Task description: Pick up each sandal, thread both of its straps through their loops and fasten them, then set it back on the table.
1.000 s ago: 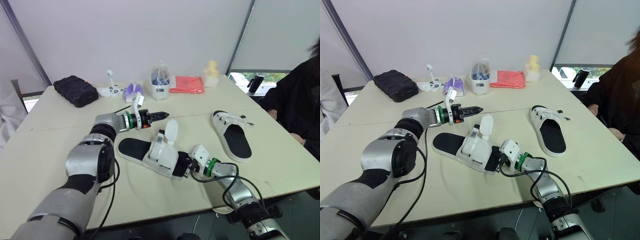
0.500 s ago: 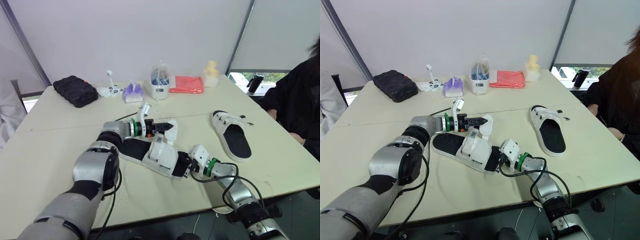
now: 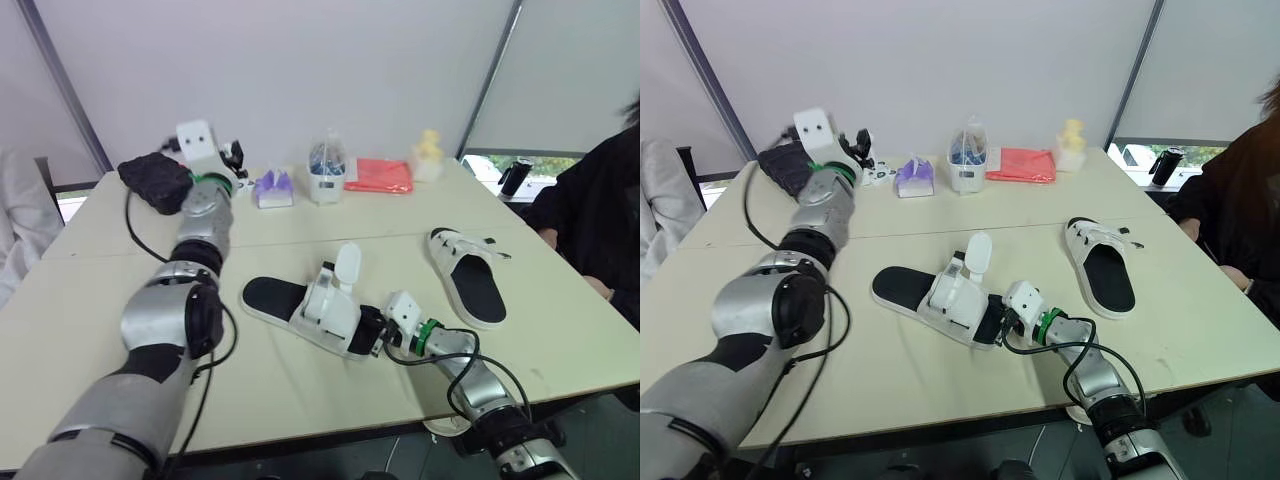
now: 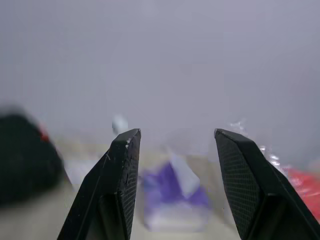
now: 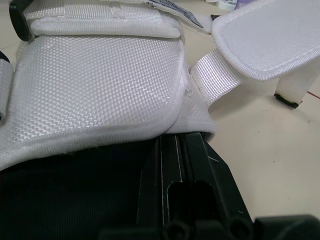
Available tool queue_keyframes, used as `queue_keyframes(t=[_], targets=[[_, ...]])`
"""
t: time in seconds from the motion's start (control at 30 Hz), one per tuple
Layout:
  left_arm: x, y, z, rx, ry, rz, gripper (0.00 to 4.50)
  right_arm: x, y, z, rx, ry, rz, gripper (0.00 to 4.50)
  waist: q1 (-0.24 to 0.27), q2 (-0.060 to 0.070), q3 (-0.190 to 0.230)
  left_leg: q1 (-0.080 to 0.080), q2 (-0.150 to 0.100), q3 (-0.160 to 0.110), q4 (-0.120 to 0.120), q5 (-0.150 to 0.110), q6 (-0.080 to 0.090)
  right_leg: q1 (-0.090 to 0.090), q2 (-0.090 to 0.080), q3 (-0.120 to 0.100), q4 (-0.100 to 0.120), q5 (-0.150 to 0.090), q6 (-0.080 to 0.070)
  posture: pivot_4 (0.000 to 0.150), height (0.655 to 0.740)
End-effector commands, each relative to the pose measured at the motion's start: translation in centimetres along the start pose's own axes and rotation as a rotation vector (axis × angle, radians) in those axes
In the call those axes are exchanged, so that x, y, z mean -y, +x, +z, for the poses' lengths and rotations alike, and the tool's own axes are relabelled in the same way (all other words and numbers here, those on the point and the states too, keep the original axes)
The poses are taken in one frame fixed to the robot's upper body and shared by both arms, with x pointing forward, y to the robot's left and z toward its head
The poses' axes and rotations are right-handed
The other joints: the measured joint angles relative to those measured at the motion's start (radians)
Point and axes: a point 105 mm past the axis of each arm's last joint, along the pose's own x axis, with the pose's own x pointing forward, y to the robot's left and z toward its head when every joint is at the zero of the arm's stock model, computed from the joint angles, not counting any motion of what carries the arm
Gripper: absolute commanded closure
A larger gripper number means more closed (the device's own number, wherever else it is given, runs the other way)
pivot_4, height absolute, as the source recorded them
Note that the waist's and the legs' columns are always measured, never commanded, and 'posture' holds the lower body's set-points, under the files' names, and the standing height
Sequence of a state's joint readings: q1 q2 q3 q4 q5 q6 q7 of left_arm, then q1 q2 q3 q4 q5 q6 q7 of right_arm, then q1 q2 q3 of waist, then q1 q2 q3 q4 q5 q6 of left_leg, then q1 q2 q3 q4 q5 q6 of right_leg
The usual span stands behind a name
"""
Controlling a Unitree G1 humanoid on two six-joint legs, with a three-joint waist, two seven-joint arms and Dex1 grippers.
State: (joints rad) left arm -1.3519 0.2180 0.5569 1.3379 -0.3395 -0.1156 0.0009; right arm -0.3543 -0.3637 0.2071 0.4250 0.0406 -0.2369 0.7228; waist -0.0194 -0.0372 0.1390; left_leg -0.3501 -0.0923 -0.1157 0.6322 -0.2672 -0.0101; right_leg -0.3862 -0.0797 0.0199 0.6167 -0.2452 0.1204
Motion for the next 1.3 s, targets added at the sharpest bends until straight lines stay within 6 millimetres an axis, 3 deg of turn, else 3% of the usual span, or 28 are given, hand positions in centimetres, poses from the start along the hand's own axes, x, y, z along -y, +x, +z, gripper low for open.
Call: queue_keyframes(t=[0.03, 0.13, 0.23, 0.37, 0.5, 0.6, 0.73, 0.83, 1.07, 1.3], targets=[[1.2, 0.3, 2.7, 0.056, -0.28, -0.061, 2.11, -3.9, -0.5, -5.8, -0.226, 0.091, 0.119, 4.5, -0.009, 0.0, 0.0, -0.001, 0.001, 0.0, 0.0, 0.0, 0.0, -0.002, 0.0, 0.0, 0.001, 0.0, 0.0, 0.15, 0.74], [4.0, -0.3, 4.9, 0.143, -0.143, -0.294, 2.11, -4.1, -0.7, -5.9, -0.225, 0.093, 0.117, 4.5, -0.023, 0.0, 0.001, -0.006, 0.002, 0.0, -0.001, 0.001, -0.001, -0.008, 0.001, 0.0, 0.003, 0.003, -0.005, 0.15, 0.74], [5.9, -2.1, 4.2, 0.147, 0.052, -0.522, 2.11, -4.4, -0.9, -6.2, -0.228, 0.099, 0.12, 4.5, -0.025, 0.004, -0.001, -0.005, 0.001, 0.001, -0.003, 0.001, -0.001, -0.007, 0.001, 0.001, 0.003, 0.003, -0.006, 0.15, 0.74], [7.0, -6.3, 3.2, 0.175, 0.31, -0.727, 2.11, -4.8, -1.2, -6.4, -0.236, 0.104, 0.132, 4.5, -0.023, 0.015, -0.007, -0.001, 0.001, 0.003, -0.004, -0.001, 0.0, -0.003, 0.0, 0.004, 0.0, 0.003, -0.006, 0.15, 0.74], [6.0, -7.4, 2.2, 0.102, 0.296, -0.696, 2.11, -4.6, -1.2, -6.4, -0.236, 0.104, 0.131, 4.5, -0.014, 0.013, -0.007, -0.004, 0.002, 0.0, -0.001, -0.001, 0.0, -0.005, 0.001, 0.004, 0.001, 0.004, -0.007, 0.15, 0.74], [5.0, -7.1, -1.0, -0.072, 0.371, -0.686, 2.11, -4.7, -1.0, -6.3, -0.236, 0.103, 0.141, 4.5, -0.013, 0.015, -0.008, -0.003, 0.002, 0.0, -0.002, -0.001, 0.0, -0.004, 0.001, 0.003, 0.0, 0.004, -0.007, 0.15, 0.74], [5.9, -8.4, -3.4, -0.413, 0.307, -0.939, 2.11, -4.7, -0.8, -6.3, -0.236, 0.099, 0.148, 4.5, -0.016, 0.014, -0.008, -0.002, 0.001, 0.001, -0.002, -0.001, 0.0, -0.003, 0.003, 0.003, 0.0, 0.004, -0.007, 0.15, 0.74], [4.8, -9.9, -4.2, -0.657, 0.339, -1.081, 2.11, -4.6, -0.7, -6.2, -0.235, 0.094, 0.147, 4.5, -0.026, 0.015, -0.007, -0.003, 0.001, 0.001, -0.002, -0.001, 0.0, -0.004, 0.004, 0.002, 0.0, 0.004, -0.007, 0.15, 0.74], [4.3, -10.4, -5.7, -0.837, 0.372, -1.177, 2.11, -4.5, -0.7, -6.3, -0.235, 0.096, 0.136, 4.5, -0.023, 0.015, -0.007, -0.001, 0.002, 0.0, -0.003, -0.001, 0.0, -0.003, 0.004, 0.002, 0.0, 0.003, -0.007, 0.15, 0.74], [4.4, -10.6, -9.2, -0.934, 0.391, -1.171, 2.11, -4.7, -0.6, -6.3, -0.232, 0.1, 0.129, 4.5, -0.025, 0.015, -0.006, -0.003, 0.002, 0.0, -0.003, -0.001, 0.0, -0.004, 0.003, 0.003, 0.0, 0.003, -0.007, 0.15, 0.74]])
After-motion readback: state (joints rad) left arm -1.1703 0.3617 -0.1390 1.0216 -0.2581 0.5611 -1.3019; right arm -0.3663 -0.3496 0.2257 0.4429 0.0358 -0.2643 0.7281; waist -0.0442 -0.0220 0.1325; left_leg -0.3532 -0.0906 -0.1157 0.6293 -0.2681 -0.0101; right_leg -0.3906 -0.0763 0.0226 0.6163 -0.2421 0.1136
